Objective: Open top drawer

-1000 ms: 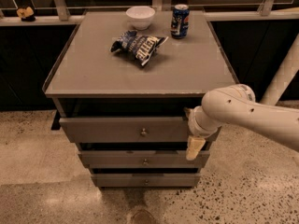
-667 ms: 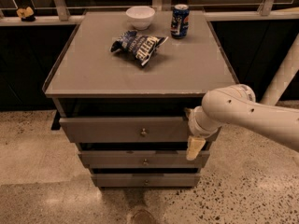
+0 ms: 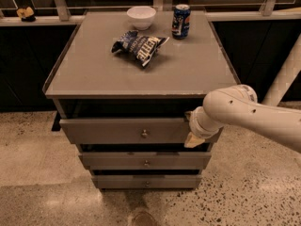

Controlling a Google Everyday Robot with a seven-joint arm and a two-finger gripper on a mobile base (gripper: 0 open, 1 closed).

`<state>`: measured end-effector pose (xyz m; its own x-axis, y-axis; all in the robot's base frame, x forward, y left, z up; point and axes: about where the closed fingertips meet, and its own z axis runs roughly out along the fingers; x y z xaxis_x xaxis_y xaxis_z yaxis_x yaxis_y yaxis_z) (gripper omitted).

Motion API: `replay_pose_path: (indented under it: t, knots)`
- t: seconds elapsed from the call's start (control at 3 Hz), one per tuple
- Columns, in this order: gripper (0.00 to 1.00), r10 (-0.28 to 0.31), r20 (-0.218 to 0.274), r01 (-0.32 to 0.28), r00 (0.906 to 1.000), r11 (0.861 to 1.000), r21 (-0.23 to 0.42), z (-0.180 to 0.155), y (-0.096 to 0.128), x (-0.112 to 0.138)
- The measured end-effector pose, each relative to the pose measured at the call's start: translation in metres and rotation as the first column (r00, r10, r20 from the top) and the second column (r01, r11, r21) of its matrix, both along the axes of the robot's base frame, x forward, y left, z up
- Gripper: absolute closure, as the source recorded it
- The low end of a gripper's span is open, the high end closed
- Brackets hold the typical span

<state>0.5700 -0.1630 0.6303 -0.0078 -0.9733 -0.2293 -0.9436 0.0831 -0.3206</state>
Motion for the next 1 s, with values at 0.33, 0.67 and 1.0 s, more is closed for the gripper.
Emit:
replay_pose_path:
  t: [0.33, 0.67, 1.0]
  knots:
    - [0.65, 0.000, 0.000, 0.000, 1.0000, 1.000, 0.000, 0.0000, 0.0000, 0.0000]
    - [0.87, 0.000, 0.000, 0.000, 1.0000, 1.000, 0.000, 0.0000, 0.0000, 0.0000]
    - [1.00, 0.000, 0.000, 0.000, 1.0000, 1.000, 0.000, 0.0031, 0.0000, 0.0000]
